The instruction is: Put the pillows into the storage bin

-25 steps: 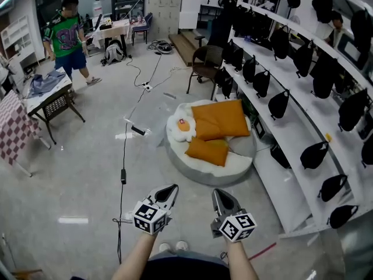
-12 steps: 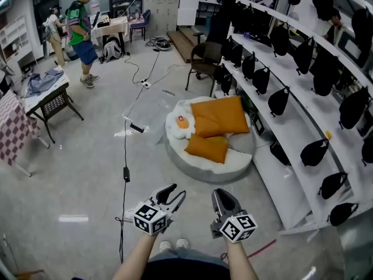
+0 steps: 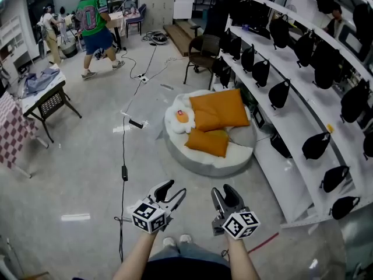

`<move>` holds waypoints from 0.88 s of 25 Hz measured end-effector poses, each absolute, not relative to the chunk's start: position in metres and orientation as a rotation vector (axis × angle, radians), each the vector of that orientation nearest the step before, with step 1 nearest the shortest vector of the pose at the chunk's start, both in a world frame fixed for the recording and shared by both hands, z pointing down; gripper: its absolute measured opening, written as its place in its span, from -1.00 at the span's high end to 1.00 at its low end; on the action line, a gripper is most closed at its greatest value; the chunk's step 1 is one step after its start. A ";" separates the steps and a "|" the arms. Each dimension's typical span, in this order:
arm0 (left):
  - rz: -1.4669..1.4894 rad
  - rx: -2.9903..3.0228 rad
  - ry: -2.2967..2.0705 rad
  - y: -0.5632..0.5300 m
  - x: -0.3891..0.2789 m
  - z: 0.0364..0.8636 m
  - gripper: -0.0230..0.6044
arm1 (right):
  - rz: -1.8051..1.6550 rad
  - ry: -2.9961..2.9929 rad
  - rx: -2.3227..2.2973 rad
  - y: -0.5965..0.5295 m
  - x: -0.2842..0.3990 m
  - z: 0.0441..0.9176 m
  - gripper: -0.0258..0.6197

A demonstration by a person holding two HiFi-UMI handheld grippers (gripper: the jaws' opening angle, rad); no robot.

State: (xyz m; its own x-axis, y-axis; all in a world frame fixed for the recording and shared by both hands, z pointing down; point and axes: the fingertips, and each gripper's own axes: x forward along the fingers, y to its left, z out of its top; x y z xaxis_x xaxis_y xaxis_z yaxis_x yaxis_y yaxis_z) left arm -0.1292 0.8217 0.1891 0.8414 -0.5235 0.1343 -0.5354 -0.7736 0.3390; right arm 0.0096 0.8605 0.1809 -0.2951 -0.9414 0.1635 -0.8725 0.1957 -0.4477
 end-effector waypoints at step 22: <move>0.034 2.690 -0.830 0.739 -0.156 0.204 0.20 | -0.610 2.288 -1.777 0.777 0.010 0.200 0.24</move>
State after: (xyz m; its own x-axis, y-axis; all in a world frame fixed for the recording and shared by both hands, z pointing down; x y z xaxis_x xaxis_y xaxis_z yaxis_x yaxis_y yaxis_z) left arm -0.1556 0.7390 0.2044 0.8305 -0.5447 0.1169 -0.5524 -0.7782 0.2988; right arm 0.0102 0.7774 0.1997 -0.2691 -0.9573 0.1060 -0.8831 0.2013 -0.4239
